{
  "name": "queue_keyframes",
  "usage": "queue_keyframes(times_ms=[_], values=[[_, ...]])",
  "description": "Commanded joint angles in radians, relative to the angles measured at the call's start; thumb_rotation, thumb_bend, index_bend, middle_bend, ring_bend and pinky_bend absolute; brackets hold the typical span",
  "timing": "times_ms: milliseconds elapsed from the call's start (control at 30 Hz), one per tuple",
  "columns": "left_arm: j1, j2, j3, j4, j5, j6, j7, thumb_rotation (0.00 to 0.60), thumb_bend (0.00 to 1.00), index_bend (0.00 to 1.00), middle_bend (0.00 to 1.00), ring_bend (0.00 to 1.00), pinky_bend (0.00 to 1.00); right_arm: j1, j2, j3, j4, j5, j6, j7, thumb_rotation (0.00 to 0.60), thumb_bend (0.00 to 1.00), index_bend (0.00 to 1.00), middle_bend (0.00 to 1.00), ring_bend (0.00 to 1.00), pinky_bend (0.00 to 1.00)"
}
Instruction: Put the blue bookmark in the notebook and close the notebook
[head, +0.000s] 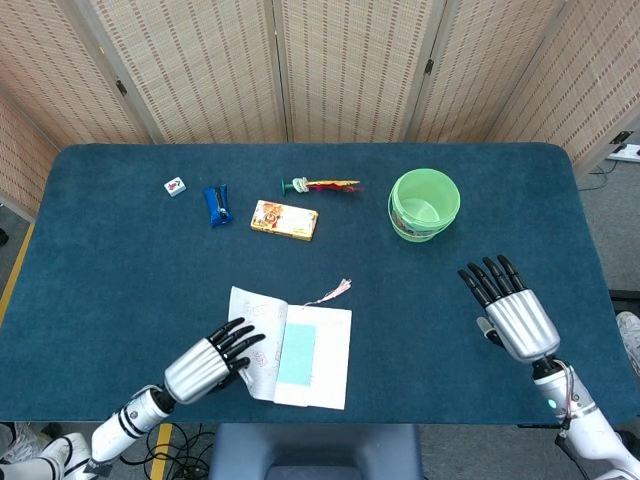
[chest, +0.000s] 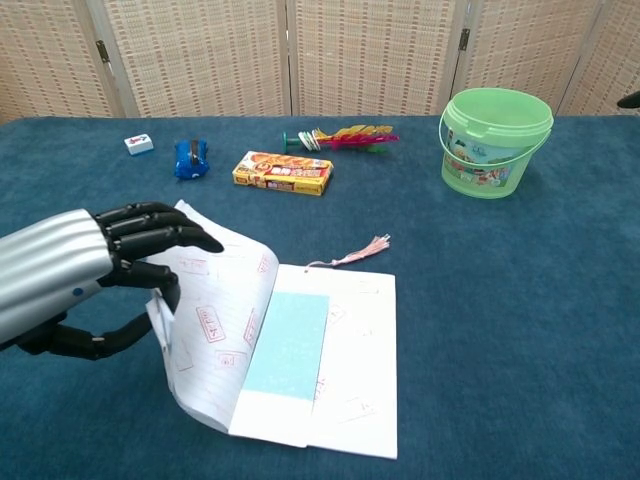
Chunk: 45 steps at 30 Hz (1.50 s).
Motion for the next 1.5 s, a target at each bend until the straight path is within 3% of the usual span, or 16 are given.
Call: queue_keyframes(times_ms=[33,367,467,533,700,1200,1500], values=[[-0.030,-0.003,-0.009,-0.036,0.022,-0.030,0.037,0.600,0.55,0.57,0.20,0.17,0.16,-0.003,0.002,-0.001,0.001,-0.002,0.004,0.002,0.600,0.27,0.07,0.09,0.00,0.00],[-0.091,-0.007,-0.030,-0.117,0.031,-0.131,0.129,0.600,0.54,0.46,0.18,0.17,0.16,-0.018,0.006,-0.004,0.011,-0.002,0.022,0.015,0.600,0.27,0.07,0.09,0.00,0.00],[-0.093,0.001,-0.040,-0.150,0.018,-0.148,0.156,0.600,0.52,0.32,0.14,0.17,0.16,-0.022,0.009,-0.005,0.011,-0.002,0.027,0.018,0.600,0.27,0.07,0.09,0.00,0.00],[-0.094,0.006,-0.045,-0.173,0.015,-0.154,0.174,0.600,0.43,0.20,0.11,0.17,0.16,-0.025,0.011,-0.004,0.012,-0.001,0.030,0.020,0.600,0.27,0.07,0.09,0.00,0.00],[-0.099,0.006,-0.052,-0.209,0.008,-0.165,0.189,0.600,0.33,0.04,0.06,0.14,0.16,-0.030,0.010,-0.005,0.013,-0.002,0.036,0.024,0.600,0.27,0.07,0.09,0.00,0.00],[-0.127,-0.043,-0.091,-0.267,-0.024,-0.223,0.218,0.600,0.30,0.01,0.02,0.12,0.16,-0.044,0.020,-0.003,0.007,-0.006,0.053,0.029,0.600,0.27,0.07,0.08,0.00,0.00],[-0.102,0.018,-0.111,-0.358,-0.073,-0.195,0.207,0.600,0.29,0.01,0.01,0.12,0.16,-0.047,0.029,-0.003,0.001,0.002,0.045,0.030,0.600,0.27,0.07,0.08,0.00,0.00]])
